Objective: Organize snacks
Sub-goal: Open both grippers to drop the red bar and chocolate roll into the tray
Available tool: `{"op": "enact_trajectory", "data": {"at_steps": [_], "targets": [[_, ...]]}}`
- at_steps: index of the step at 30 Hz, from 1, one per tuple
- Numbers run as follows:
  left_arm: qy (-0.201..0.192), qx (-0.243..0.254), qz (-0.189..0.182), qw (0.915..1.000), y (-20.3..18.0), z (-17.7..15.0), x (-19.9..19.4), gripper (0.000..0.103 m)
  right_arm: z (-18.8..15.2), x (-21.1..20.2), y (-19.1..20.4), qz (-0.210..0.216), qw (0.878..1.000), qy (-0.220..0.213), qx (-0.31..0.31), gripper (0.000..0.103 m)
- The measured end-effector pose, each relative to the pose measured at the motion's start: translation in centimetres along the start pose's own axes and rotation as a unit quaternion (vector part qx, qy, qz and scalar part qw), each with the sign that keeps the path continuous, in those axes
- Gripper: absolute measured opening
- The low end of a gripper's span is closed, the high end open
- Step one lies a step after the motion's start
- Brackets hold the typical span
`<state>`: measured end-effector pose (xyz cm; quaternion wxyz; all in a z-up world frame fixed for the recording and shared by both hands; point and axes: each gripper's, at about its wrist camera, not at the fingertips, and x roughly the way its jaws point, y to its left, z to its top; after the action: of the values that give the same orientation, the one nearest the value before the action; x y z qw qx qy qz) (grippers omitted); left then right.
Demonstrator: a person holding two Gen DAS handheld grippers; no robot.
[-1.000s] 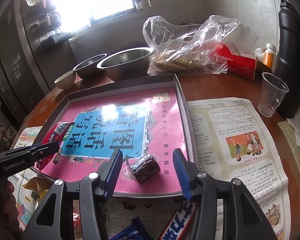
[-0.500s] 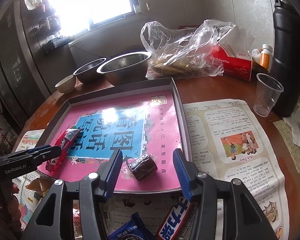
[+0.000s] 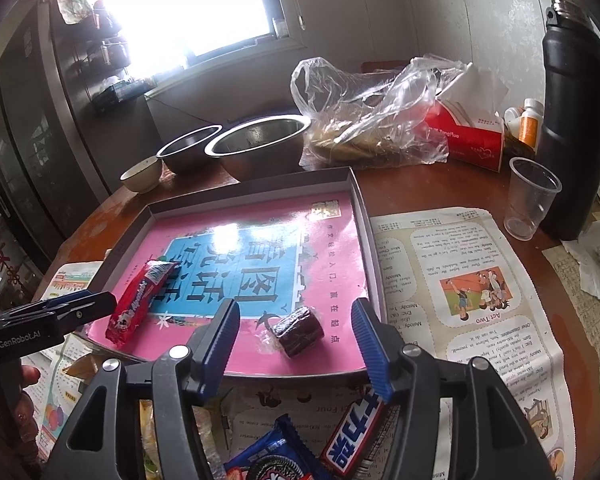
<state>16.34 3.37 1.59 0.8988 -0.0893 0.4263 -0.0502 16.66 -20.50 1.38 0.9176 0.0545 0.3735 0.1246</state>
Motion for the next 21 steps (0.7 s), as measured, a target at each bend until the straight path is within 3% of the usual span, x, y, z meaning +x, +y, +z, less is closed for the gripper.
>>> {"op": "enact_trajectory", "data": {"at_steps": [3, 21], "targets": [[-0.007, 0.002, 0.004, 1.0, -0.1, -0.1, -0.8, 0.073, 0.0, -0.4, 0.2, 0.003, 1.0, -0.005, -0.002, 0.063], [-0.03, 0.01, 0.006, 0.9995, -0.3, -1.6, -4.0, 0.074, -1.1, -2.7, 1.2, 0.017, 1.0, -0.02, -0.01, 0.069]]}}
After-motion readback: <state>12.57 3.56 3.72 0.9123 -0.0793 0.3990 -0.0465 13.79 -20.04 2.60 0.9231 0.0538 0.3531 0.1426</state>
